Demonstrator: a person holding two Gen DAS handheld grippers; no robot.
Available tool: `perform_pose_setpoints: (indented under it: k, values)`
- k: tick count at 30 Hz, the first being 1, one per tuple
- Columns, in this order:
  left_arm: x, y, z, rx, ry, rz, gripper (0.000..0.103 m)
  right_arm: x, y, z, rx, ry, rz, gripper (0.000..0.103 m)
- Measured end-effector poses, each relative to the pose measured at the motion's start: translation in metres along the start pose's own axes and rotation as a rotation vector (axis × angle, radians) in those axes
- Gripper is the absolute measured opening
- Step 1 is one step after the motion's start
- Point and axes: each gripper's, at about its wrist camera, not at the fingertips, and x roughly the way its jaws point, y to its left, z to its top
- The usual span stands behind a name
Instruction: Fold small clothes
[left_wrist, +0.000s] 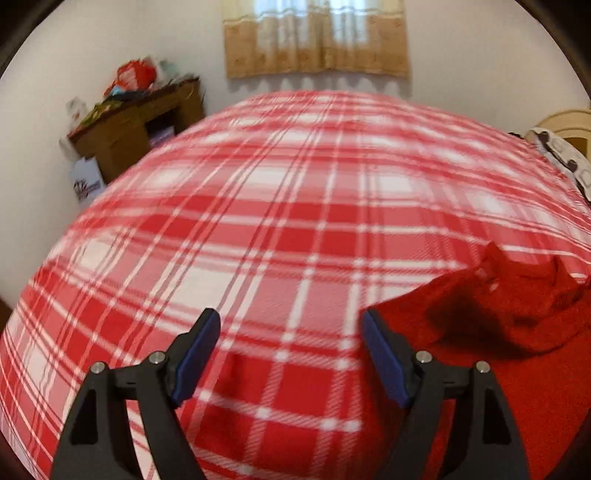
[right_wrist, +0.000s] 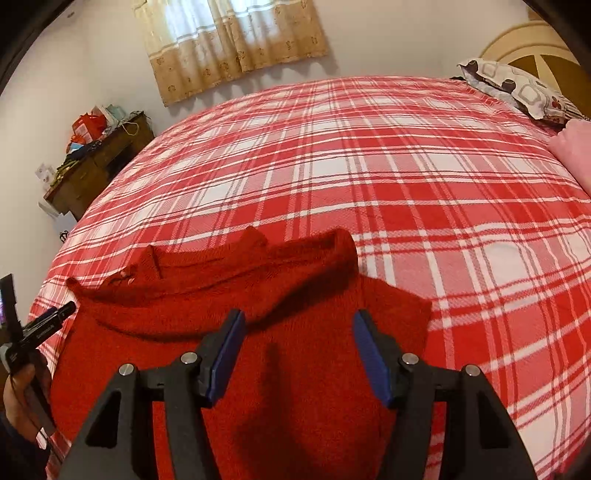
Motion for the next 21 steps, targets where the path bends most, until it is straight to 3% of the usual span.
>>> perform_pose_setpoints:
  k: [4,9,16,21]
  values:
    - [0.007,0.017,-0.013,-0.057,0.053,0.014,0.081,-0.016,-0.001,-0.015,0.001,-0.003,0.025,0.062]
    - [-0.029,0.024,-0.032,-0.043,0.005,-0.052,0.081,-0.046,-0.004,-0.046,-0.047,-0.005,0.032,0.062]
    - [-0.112,0.006,-0.082,0.058,-0.095,-0.298,0.082,-0.09,-0.033,-0.085,-0.005,-0.033,0.056,0.062]
    - [-0.121,-0.015,-0.104,0.108,-0.077,-0.367,0.082,-0.099,-0.043,-0.091,0.013,-0.043,0.047,0.057]
